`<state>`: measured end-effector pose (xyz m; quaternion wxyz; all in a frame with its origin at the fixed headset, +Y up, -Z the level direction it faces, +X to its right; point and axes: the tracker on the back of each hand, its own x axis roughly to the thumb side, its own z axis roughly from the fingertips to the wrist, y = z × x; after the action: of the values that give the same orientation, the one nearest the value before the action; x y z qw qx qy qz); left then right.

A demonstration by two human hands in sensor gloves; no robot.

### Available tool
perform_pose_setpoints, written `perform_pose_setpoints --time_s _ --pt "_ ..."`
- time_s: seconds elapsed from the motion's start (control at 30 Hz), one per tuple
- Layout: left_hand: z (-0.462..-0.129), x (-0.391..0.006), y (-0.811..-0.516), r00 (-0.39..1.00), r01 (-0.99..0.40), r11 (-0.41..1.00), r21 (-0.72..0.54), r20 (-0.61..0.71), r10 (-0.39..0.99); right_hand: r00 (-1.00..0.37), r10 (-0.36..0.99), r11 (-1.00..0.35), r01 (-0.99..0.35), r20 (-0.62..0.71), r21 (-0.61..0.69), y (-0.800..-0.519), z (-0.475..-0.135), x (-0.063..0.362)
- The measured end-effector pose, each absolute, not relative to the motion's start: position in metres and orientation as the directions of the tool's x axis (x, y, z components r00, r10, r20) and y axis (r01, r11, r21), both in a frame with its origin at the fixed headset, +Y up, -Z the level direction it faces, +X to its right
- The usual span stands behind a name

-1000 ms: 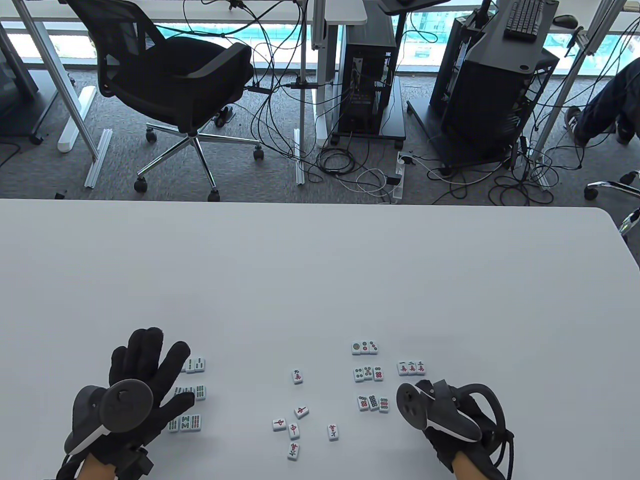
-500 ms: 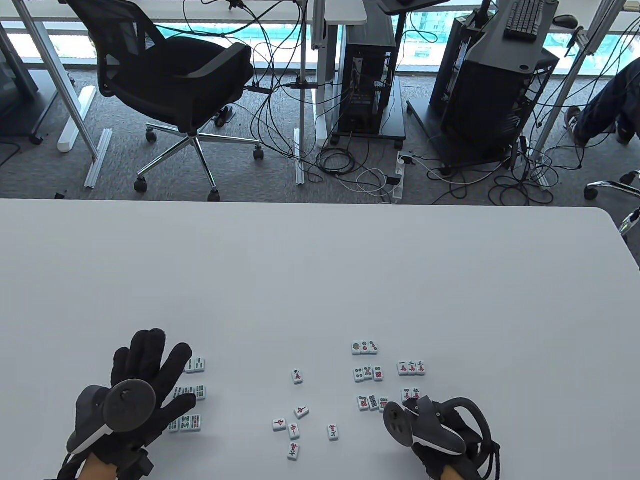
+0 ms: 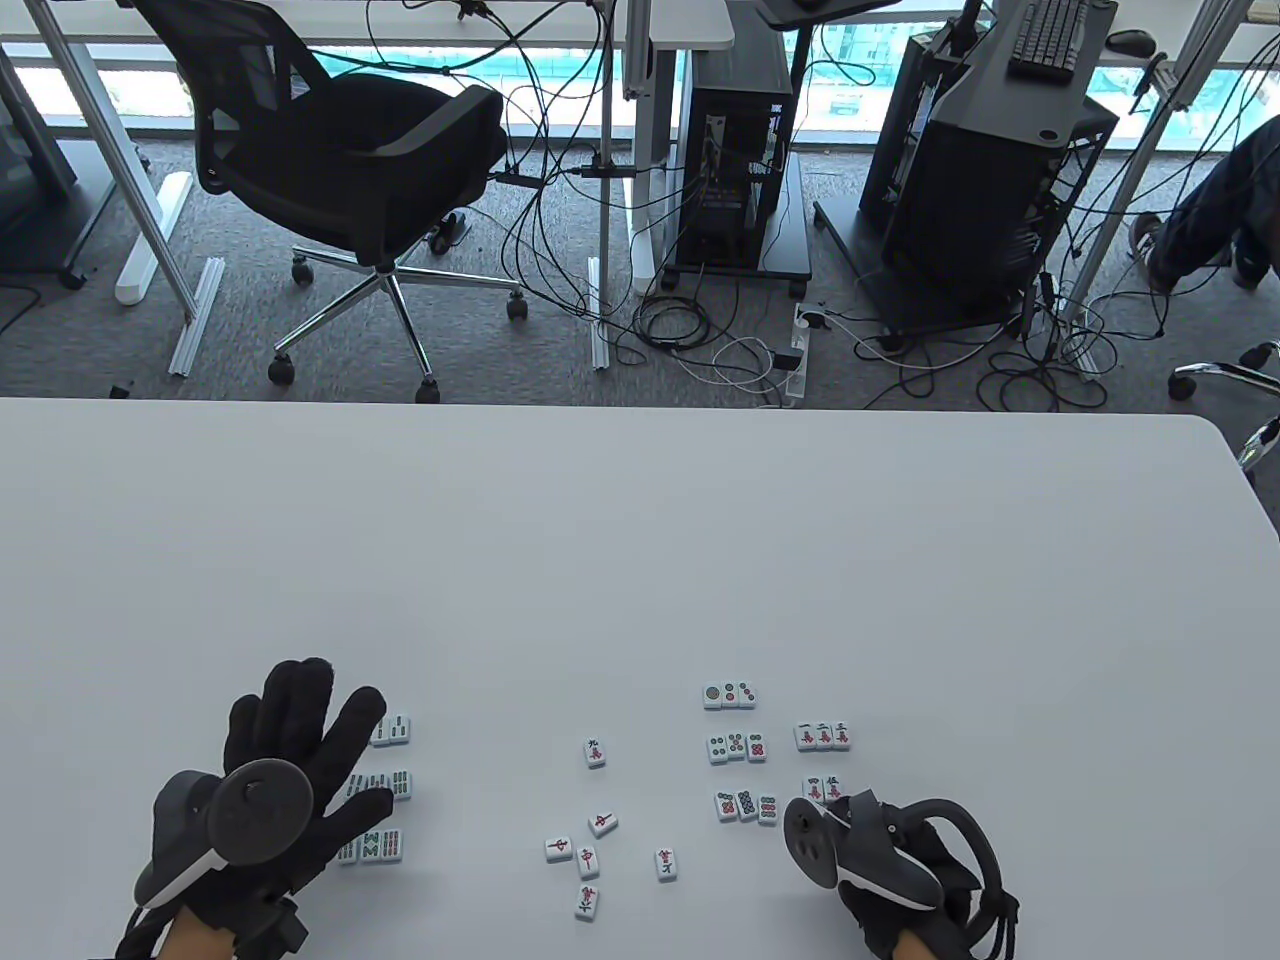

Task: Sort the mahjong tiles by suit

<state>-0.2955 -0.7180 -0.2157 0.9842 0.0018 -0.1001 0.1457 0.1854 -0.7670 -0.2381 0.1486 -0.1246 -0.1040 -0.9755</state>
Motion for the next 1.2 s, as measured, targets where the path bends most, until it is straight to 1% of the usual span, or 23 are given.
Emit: perform_pose_setpoints --time_s 0.13,0.27,0.33,0.43,0.5,0.6,0.67,0.7,0.83,0.93,1.07,1.2 --pt "-0.216 -0.296 -0.718 0.937 -0.288 0.957 -0.025 0.197 0.288 -0.921 -0.286 -0.926 0.336 0.264 0.172 -0.765 -0.237 0.184" --pt "-0.216 -0.296 -0.718 0.937 -0.289 0.957 -0.026 0.198 0.289 -0.921 -0.278 -0.933 0.326 0.272 0.149 -0.752 -0.234 0.172" --pt "-0.216 -0.296 -0.718 0.937 -0.289 0.957 -0.027 0.197 0.289 -0.914 -0.256 -0.946 0.304 0.316 0.111 -0.746 -0.231 0.16" --pt "-0.216 -0.295 -0.718 0.938 -0.286 0.958 -0.03 0.197 0.287 -0.873 -0.191 -0.967 0.246 0.448 0.067 -0.741 -0.225 0.13" --pt "-0.216 -0.295 -0.719 0.938 -0.286 0.958 -0.03 0.198 0.286 -0.827 -0.179 -0.971 0.236 0.533 0.041 -0.743 -0.22 0.108" --pt "-0.216 -0.295 -0.719 0.937 -0.288 0.957 -0.033 0.198 0.288 -0.718 -0.249 -0.961 0.265 0.65 -0.075 -0.75 -0.212 0.076" --pt "-0.215 -0.295 -0.719 0.936 -0.287 0.957 -0.035 0.2 0.288 -0.66 -0.302 -0.939 0.33 0.688 -0.097 -0.754 -0.212 0.061" --pt "-0.215 -0.295 -0.719 0.936 -0.287 0.957 -0.035 0.201 0.288 -0.644 -0.31 -0.931 0.355 0.699 -0.086 -0.756 -0.212 0.055" --pt "-0.215 -0.295 -0.719 0.934 -0.294 0.955 -0.03 0.204 0.293 -0.635 -0.266 -0.933 0.36 0.726 -0.027 -0.759 -0.217 0.045" --pt "-0.215 -0.295 -0.719 0.933 -0.296 0.955 -0.026 0.205 0.295 -0.643 -0.242 -0.94 0.34 0.727 -0.012 -0.761 -0.219 0.042" --pt "-0.215 -0.295 -0.719 0.933 -0.297 0.955 -0.027 0.207 0.296 -0.668 -0.271 -0.938 0.344 0.693 -0.035 -0.762 -0.221 0.041" --pt "-0.215 -0.295 -0.719 0.932 -0.298 0.954 -0.026 0.207 0.297 -0.704 -0.248 -0.943 0.331 0.665 -0.002 -0.759 -0.222 0.043"
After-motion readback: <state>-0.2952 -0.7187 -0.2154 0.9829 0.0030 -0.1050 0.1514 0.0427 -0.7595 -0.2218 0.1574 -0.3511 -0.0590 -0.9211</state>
